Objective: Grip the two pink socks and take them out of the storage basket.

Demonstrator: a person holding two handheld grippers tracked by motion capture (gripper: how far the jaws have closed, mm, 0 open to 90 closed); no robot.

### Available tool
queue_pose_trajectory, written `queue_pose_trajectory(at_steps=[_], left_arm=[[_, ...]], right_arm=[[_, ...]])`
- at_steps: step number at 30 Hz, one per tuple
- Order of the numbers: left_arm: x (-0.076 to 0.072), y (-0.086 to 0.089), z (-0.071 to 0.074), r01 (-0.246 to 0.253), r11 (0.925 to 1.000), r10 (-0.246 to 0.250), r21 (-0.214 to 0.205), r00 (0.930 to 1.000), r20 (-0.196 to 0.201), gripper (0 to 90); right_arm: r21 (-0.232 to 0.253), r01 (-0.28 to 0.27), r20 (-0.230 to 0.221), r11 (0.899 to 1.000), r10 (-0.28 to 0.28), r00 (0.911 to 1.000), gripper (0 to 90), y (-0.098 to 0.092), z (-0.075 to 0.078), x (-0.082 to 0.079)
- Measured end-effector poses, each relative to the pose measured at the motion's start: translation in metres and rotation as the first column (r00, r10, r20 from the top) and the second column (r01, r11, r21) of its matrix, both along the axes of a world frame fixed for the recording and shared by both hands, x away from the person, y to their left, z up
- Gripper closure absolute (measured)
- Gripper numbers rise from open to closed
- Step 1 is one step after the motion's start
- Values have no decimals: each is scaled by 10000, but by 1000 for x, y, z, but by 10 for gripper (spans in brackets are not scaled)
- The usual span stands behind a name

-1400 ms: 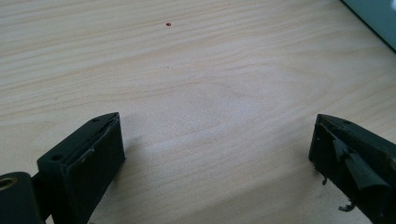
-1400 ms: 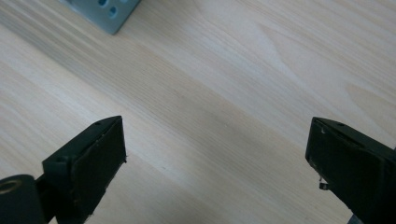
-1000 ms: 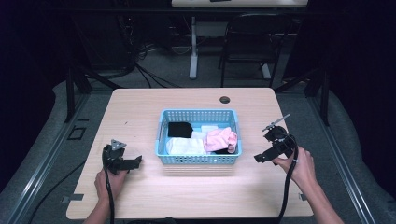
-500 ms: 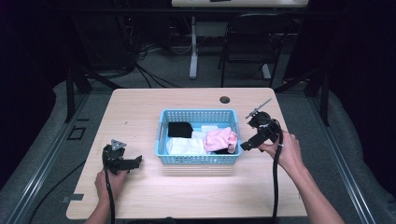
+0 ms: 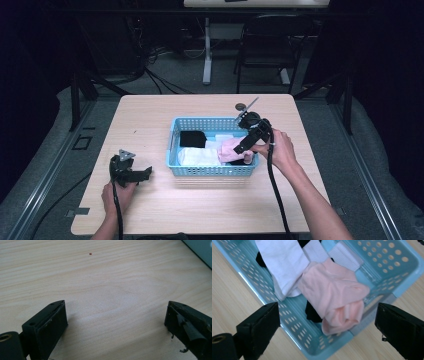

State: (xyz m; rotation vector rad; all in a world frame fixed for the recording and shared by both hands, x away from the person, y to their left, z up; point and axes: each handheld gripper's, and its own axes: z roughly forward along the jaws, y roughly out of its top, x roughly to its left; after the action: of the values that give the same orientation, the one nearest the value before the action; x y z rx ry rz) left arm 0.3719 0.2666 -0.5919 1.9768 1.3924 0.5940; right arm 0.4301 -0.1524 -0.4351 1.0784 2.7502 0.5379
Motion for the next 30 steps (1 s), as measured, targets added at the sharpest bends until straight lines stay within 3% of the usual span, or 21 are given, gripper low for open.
queue_pose_trajectory(at_steps=[8,17,23,27,30], left_arm=[[0,0,0,31,10000,-31,-13,10000,-8,43],[0,0,0,82,10000,-82,-16,10000,-8,43],[0,0,0,93,10000,-93,-12,10000,-8,44],[0,-1,0,94,10000,-94,-10,10000,-2,45],[0,-1,0,96,10000,-96,-4,10000,-3,45]], right_arm=[[-395,-492,-441,9980,475,9979,176,34,-28,18],[-832,-145,-607,9964,94,9981,359,46,-50,32],[-1610,-163,-432,9868,94,9990,594,52,-63,33],[-1550,-24,-234,9879,-13,9997,800,51,-63,34],[-1451,79,-238,9894,-114,9997,837,49,-59,33]])
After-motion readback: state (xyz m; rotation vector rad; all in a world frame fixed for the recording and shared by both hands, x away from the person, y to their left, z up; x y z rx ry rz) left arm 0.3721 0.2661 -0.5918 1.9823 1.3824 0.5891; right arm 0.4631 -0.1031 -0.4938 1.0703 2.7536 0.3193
